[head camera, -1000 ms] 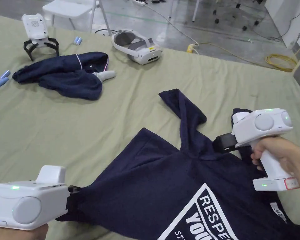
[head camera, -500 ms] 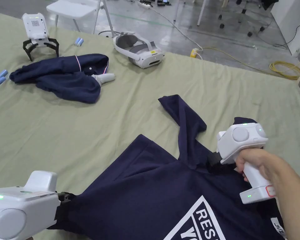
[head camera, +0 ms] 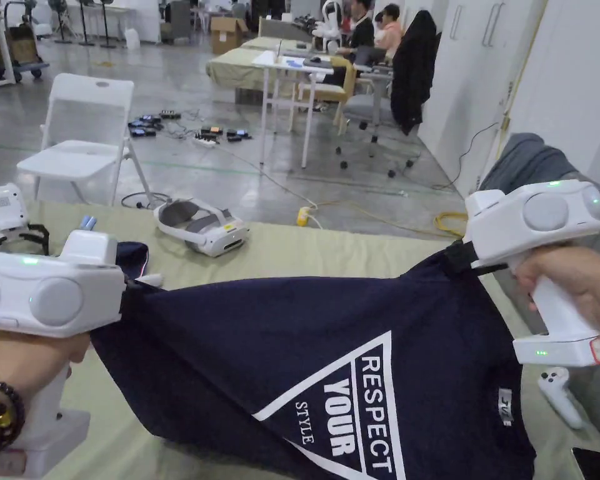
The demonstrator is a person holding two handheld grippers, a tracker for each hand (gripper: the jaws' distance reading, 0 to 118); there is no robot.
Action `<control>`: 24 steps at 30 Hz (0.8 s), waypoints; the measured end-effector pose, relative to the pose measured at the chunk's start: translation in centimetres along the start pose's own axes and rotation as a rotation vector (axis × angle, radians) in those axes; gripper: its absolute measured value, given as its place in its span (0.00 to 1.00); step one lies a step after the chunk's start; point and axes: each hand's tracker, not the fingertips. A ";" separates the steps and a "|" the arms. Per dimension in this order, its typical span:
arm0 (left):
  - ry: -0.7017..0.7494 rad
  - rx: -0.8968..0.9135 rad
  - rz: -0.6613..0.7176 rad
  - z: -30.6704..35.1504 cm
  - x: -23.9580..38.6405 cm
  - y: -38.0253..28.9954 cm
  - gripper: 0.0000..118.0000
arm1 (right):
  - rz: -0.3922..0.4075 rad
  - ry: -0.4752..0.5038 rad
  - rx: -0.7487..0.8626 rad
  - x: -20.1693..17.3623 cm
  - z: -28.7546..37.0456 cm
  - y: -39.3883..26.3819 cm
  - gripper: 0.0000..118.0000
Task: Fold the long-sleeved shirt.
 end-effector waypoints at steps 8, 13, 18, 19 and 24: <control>-0.050 0.162 0.070 0.7 0.5 20.0 0.10 | 0.002 -0.144 0.188 3.7 10.3 12.7 0.03; 0.031 0.314 0.042 2.4 1.6 31.0 0.10 | -0.034 -0.222 0.352 3.5 14.9 20.8 0.03; 0.075 0.429 0.025 5.2 2.6 38.2 0.10 | -0.017 -0.349 0.485 3.5 17.5 27.5 0.03; 0.089 0.471 0.013 5.8 2.7 39.0 0.10 | 0.017 -0.367 0.499 3.2 18.0 28.3 0.03; 0.115 0.515 0.011 6.8 2.4 40.9 0.10 | -0.048 -0.358 0.557 3.4 18.9 29.3 0.03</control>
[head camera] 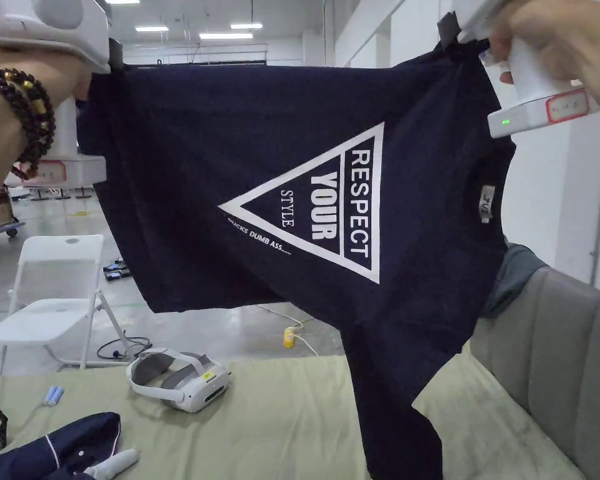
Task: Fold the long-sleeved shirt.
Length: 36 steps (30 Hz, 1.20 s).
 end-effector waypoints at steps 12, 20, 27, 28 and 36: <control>0.002 -0.133 0.029 -3.4 -1.2 -9.2 0.10 | -0.050 0.056 -0.091 -4.8 -2.2 -8.9 0.03; -0.018 -0.370 0.017 -5.8 -1.4 -24.6 0.10 | -0.036 0.137 -0.349 -8.1 -8.6 -24.2 0.03; -0.038 -0.452 0.059 -2.5 -2.3 -30.9 0.10 | -0.029 0.183 -0.431 -8.2 -7.8 -30.1 0.03; -0.048 -0.442 0.067 -1.3 -2.3 -31.0 0.10 | -0.047 0.192 -0.433 -7.9 -7.0 -30.3 0.03; -0.106 -0.438 0.081 10.3 -4.3 -34.1 0.10 | -0.013 0.270 -0.428 -5.4 3.3 -34.1 0.03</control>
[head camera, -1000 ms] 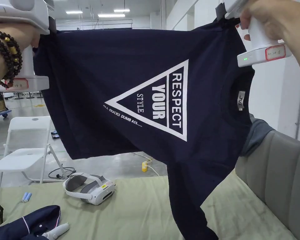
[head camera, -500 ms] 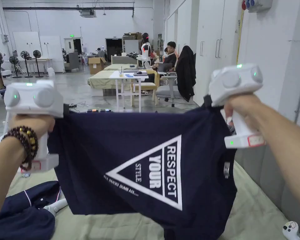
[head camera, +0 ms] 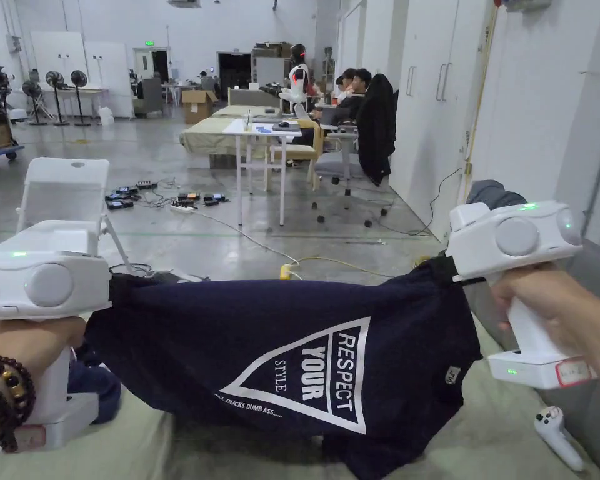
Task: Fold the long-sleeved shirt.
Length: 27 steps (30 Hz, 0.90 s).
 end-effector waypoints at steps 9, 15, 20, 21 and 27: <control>-0.018 -0.200 -0.046 9.8 -2.4 -19.2 0.10 | 0.034 0.136 -0.115 -3.1 10.1 -19.7 0.03; -0.043 -0.537 -0.074 12.8 -3.8 -32.2 0.10 | 0.082 0.214 -0.406 -6.3 11.5 -33.6 0.03; -0.041 -0.650 -0.101 14.5 -4.2 -36.6 0.10 | 0.092 0.268 -0.639 -7.3 9.7 -40.6 0.03; -0.044 -0.658 -0.106 14.5 -4.1 -36.8 0.10 | 0.096 0.272 -0.657 -7.7 9.6 -40.9 0.03; -0.050 -0.619 -0.081 11.3 -7.6 -39.0 0.66 | 0.102 0.240 -0.653 -8.6 8.2 -41.1 0.60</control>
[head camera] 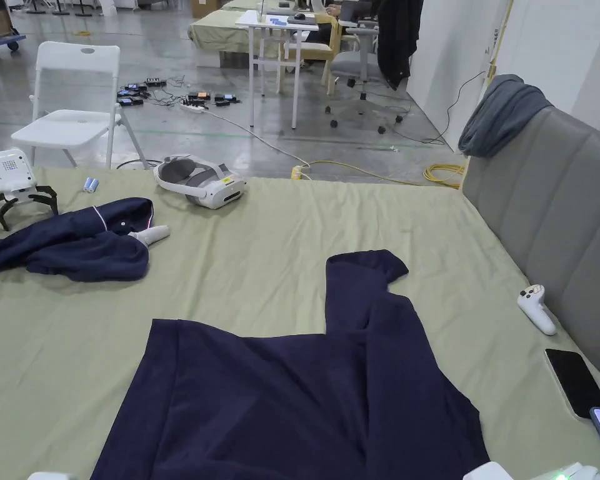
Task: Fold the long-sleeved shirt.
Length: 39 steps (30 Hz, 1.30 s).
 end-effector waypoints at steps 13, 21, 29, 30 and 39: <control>0.021 0.274 -0.031 8.1 5.5 11.9 0.03 | -0.153 -0.057 0.374 2.6 7.8 7.9 0.00; -0.014 0.272 -0.026 2.4 5.5 17.8 0.03 | -0.220 -0.083 0.402 8.0 3.7 18.4 0.00; -0.010 0.131 -0.125 -10.8 3.9 28.6 0.86 | -0.232 -0.100 0.290 8.7 -0.2 21.7 0.44; 0.003 0.115 -0.168 -12.1 4.1 29.4 0.80 | -0.213 -0.083 0.269 8.5 -0.3 20.2 0.71; -0.037 0.049 -0.181 -17.1 3.6 30.1 0.09 | -0.156 0.104 -0.014 4.4 0.2 2.6 0.80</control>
